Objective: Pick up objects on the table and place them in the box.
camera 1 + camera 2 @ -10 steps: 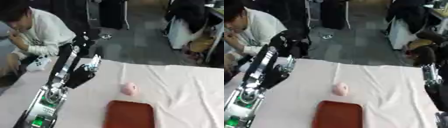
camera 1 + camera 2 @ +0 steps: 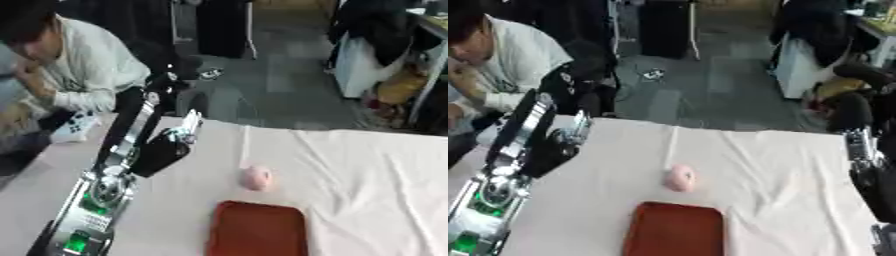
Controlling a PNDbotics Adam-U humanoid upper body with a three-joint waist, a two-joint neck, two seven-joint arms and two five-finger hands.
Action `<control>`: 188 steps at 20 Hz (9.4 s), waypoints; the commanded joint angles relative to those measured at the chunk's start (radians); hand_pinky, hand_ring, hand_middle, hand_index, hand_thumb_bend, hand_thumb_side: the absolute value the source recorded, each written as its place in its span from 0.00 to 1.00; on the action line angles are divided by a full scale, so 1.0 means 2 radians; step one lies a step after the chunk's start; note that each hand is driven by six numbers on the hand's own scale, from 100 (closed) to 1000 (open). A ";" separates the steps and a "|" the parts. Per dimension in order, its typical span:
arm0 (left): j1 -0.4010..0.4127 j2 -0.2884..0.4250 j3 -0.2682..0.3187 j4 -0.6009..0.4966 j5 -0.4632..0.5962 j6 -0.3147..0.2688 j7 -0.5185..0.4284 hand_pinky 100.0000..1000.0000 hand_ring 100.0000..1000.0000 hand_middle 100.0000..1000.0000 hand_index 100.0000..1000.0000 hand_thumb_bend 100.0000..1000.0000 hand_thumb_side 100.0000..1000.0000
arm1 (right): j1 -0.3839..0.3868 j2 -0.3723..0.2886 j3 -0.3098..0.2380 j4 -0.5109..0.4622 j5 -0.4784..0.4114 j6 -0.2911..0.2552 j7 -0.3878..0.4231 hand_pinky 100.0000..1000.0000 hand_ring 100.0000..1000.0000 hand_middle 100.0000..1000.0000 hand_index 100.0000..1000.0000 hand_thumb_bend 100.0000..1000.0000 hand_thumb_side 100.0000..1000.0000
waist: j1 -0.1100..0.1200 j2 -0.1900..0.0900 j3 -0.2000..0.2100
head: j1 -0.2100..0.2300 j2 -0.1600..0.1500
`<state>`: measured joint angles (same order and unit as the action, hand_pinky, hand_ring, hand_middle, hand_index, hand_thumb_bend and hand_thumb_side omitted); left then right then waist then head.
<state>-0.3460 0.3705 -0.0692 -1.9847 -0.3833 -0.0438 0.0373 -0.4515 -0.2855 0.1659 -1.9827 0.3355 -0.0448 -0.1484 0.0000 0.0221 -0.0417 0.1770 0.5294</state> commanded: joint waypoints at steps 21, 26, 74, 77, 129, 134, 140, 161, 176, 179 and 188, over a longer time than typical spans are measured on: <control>-0.024 0.123 -0.025 -0.001 0.052 0.024 -0.071 0.83 0.82 0.89 0.94 0.00 0.73 | 0.001 -0.006 -0.002 -0.008 0.002 -0.002 0.002 0.33 0.54 0.72 0.82 0.19 0.82 | 0.010 -0.016 -0.008 | -0.020 0.007; -0.092 0.215 -0.066 0.054 0.075 0.034 -0.160 0.77 0.80 0.89 0.95 0.00 0.69 | 0.006 -0.011 0.001 -0.006 0.002 -0.001 0.005 0.33 0.54 0.72 0.82 0.19 0.83 | 0.015 -0.024 -0.009 | -0.019 0.015; -0.358 0.076 -0.199 0.552 -0.095 -0.096 -0.472 0.41 0.76 0.91 1.00 1.00 1.00 | 0.005 0.002 0.009 -0.004 -0.001 -0.005 0.014 0.33 0.54 0.72 0.81 0.19 0.83 | 0.021 -0.030 -0.028 | -0.006 0.034; -0.355 0.068 -0.200 0.565 -0.105 -0.099 -0.472 0.36 0.71 0.88 1.00 1.00 1.00 | 0.004 0.004 0.010 -0.005 -0.002 -0.006 0.014 0.33 0.54 0.72 0.81 0.19 0.83 | 0.022 -0.030 -0.029 | -0.006 0.034; -0.343 0.021 -0.129 0.636 -0.254 -0.147 -0.472 0.33 0.77 0.96 1.00 0.85 0.71 | -0.024 0.035 0.024 -0.009 -0.010 -0.016 0.033 0.33 0.54 0.72 0.81 0.19 0.82 | 0.024 -0.016 -0.067 | 0.017 0.003; -0.345 0.022 -0.120 0.634 -0.270 -0.138 -0.472 0.40 0.84 0.98 1.00 0.87 0.70 | -0.028 0.038 0.026 -0.009 -0.012 -0.017 0.036 0.33 0.54 0.72 0.81 0.19 0.82 | 0.025 -0.012 -0.073 | 0.023 0.000; -0.340 0.019 -0.108 0.643 -0.288 -0.143 -0.462 0.48 0.89 1.00 1.00 0.90 0.59 | -0.037 0.045 0.028 -0.009 -0.012 -0.021 0.038 0.33 0.54 0.72 0.81 0.19 0.82 | 0.027 -0.004 -0.084 | 0.039 -0.008; -0.341 0.015 -0.075 0.665 -0.364 -0.160 -0.371 0.45 0.87 1.00 1.00 0.84 0.32 | -0.057 0.062 0.034 -0.009 -0.018 -0.029 0.043 0.33 0.54 0.72 0.81 0.18 0.82 | 0.030 0.015 -0.109 | 0.061 -0.033; -0.329 0.007 -0.076 0.681 -0.405 -0.151 -0.275 0.00 0.01 0.31 0.47 0.30 0.25 | -0.062 0.068 0.034 -0.009 -0.018 -0.032 0.044 0.34 0.54 0.72 0.81 0.18 0.82 | 0.032 0.018 -0.118 | 0.065 -0.037; -0.326 0.008 -0.078 0.682 -0.406 -0.155 -0.252 0.00 0.00 0.16 0.40 0.04 0.32 | -0.062 0.068 0.034 -0.009 -0.018 -0.032 0.044 0.34 0.54 0.72 0.81 0.18 0.82 | 0.032 0.018 -0.118 | 0.064 -0.038; -0.323 0.014 -0.079 0.672 -0.437 -0.174 -0.186 0.00 0.00 0.00 0.33 0.00 0.53 | -0.061 0.066 0.032 -0.009 -0.016 -0.031 0.043 0.34 0.54 0.72 0.81 0.18 0.82 | 0.031 0.017 -0.116 | 0.062 -0.039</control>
<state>-0.9772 0.3741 -0.2302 -0.6198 -1.2452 -0.3910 -0.3503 -0.5576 -0.1525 0.2340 -1.9832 0.3029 -0.1064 -0.0613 0.0666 0.0697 -0.2739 0.3002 0.4632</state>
